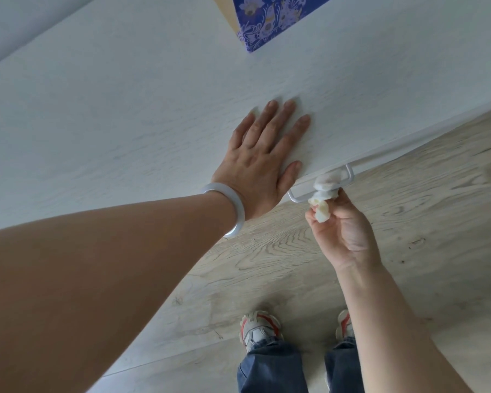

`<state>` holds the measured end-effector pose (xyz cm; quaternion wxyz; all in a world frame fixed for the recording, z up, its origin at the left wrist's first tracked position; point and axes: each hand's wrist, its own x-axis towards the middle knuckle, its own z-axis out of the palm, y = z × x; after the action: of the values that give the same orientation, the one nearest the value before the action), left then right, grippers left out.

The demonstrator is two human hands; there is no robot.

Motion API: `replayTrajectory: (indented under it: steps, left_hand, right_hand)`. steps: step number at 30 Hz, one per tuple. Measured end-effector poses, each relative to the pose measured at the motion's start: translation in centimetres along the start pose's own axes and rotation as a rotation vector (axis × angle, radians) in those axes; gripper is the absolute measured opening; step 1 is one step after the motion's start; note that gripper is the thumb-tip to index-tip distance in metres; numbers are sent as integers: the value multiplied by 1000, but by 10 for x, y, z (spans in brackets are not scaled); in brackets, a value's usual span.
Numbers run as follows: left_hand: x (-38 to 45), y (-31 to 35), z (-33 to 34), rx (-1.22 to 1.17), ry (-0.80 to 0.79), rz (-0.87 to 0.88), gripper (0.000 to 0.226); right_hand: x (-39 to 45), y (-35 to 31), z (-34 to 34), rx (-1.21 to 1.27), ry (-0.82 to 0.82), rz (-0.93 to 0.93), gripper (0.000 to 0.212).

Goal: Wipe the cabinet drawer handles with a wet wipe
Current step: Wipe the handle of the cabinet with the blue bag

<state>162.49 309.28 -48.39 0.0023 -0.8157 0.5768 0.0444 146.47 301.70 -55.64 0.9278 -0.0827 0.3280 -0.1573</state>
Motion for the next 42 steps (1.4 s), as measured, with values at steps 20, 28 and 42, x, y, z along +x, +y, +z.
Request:
replayTrajectory:
  steps: [20,28,42]
  left_hand:
    - [0,1,-2,2,1,6,61]
    - [1,0,-1,5,-7,-1,61]
    - [0,-1,0,-1,-4,0,61]
  right_hand:
    - [-4,47,24,-193,223,-171,45]
    - [-3,10,5,-195,115,-39,36]
    - [-16,-22,3,-114,35,18,21]
